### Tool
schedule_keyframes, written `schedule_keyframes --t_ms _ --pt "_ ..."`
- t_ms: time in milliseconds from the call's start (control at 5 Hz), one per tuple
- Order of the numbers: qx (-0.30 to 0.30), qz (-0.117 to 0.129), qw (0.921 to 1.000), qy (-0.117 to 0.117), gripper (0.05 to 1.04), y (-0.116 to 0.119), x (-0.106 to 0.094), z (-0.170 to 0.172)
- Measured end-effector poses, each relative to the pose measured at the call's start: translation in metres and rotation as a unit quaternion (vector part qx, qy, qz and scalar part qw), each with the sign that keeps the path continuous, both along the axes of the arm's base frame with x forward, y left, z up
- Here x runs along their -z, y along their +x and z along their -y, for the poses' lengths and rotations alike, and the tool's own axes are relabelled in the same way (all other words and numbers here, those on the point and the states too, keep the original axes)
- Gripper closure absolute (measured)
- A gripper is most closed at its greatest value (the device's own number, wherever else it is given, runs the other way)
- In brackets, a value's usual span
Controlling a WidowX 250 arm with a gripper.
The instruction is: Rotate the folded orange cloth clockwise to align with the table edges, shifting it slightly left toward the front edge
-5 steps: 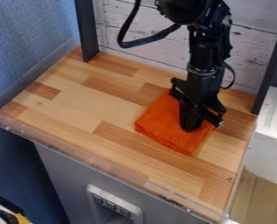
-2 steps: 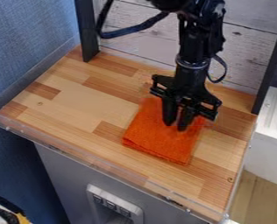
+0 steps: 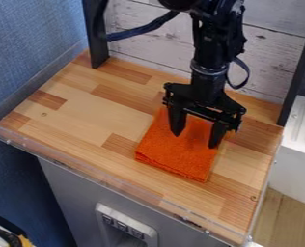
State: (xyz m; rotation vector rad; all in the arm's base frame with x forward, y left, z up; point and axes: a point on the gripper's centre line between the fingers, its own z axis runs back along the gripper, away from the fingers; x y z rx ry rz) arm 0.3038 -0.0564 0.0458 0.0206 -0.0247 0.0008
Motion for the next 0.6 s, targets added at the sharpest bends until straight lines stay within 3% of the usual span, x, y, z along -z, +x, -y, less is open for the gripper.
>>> schedule_keyframes --t_ms 600 --pt "-0.010 0.008 0.9996 -0.025 0.087 0.0056 -0.0030 -0.0037"
